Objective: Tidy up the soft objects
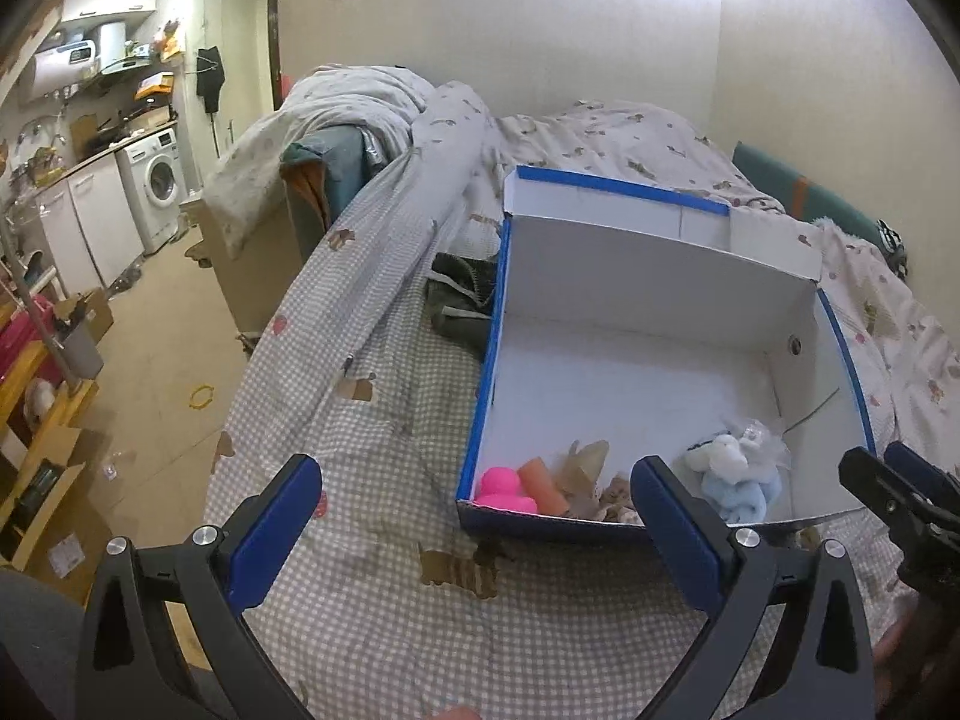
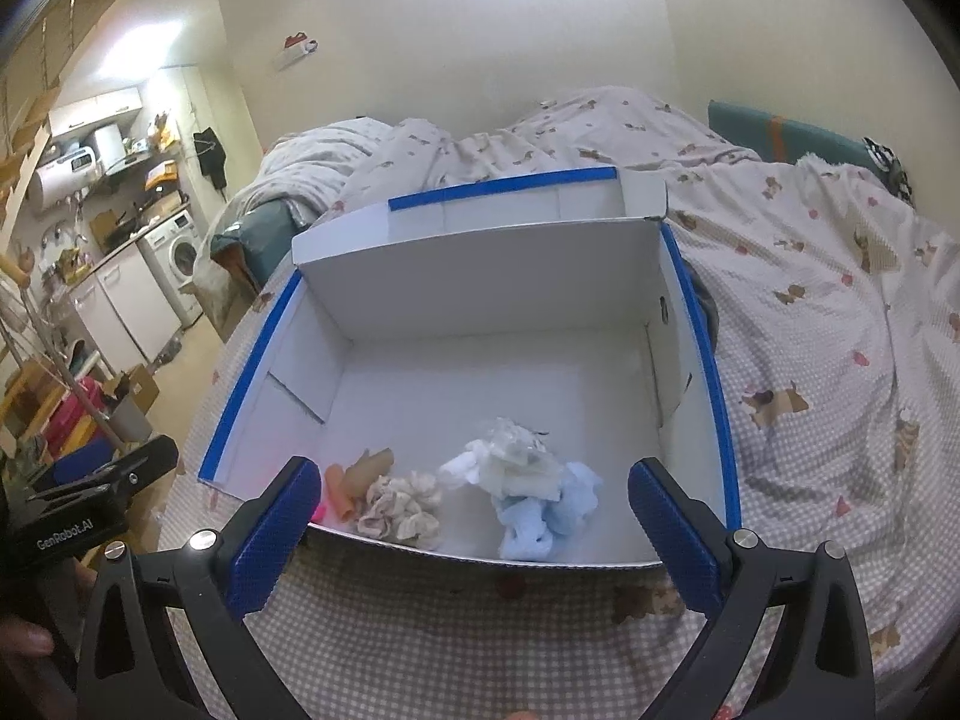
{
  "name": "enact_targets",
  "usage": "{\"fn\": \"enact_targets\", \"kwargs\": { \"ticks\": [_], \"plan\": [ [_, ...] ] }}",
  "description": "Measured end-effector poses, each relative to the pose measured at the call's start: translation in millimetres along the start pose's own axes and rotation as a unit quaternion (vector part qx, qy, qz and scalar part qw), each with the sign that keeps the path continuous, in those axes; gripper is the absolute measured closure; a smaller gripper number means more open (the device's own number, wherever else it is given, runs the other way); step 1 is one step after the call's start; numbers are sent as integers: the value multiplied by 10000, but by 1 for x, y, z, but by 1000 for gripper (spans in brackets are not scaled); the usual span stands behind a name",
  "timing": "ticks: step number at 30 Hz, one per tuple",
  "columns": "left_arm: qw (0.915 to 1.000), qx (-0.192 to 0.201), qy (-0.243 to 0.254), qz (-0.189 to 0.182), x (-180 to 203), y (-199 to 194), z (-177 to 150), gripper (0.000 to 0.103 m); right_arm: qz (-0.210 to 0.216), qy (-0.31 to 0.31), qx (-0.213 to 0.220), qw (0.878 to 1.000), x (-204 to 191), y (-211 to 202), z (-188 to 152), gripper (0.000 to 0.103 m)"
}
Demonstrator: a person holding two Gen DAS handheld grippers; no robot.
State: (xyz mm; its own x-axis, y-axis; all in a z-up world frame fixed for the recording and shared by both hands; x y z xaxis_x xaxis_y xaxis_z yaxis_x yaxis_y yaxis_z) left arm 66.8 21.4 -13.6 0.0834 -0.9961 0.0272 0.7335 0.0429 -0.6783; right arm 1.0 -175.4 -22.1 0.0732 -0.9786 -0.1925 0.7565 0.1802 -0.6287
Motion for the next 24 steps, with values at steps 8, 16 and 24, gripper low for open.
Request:
{"fn": "enact_targets", "kwargs": {
  "ticks": [8, 16, 24],
  "plan": [
    [9999, -10, 153, -64, 6, -2, -2, 0, -40, -53, -14, 10000, -2, 1, -1, 0],
    [9997, -67, 203, -93, 7, 0, -3, 0, -74, -103, -37, 9999, -2, 3, -3, 0],
    [9995, -38, 278, -160, 11, -2, -4, 0, -116, -151, -65, 9998, -1, 4, -4, 0]
  ]
}}
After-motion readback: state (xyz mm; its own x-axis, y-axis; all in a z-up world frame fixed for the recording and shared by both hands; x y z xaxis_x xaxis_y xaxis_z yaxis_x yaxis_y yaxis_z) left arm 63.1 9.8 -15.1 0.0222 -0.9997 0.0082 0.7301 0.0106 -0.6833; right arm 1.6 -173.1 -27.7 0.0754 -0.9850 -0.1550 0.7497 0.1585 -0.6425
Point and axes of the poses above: each gripper's, at about its wrist camera, not at the fingertips, and y roughly the way its jaws point, x to its right, z to its top, the point moved 1 cm from there along y, roughly the way its jaws point
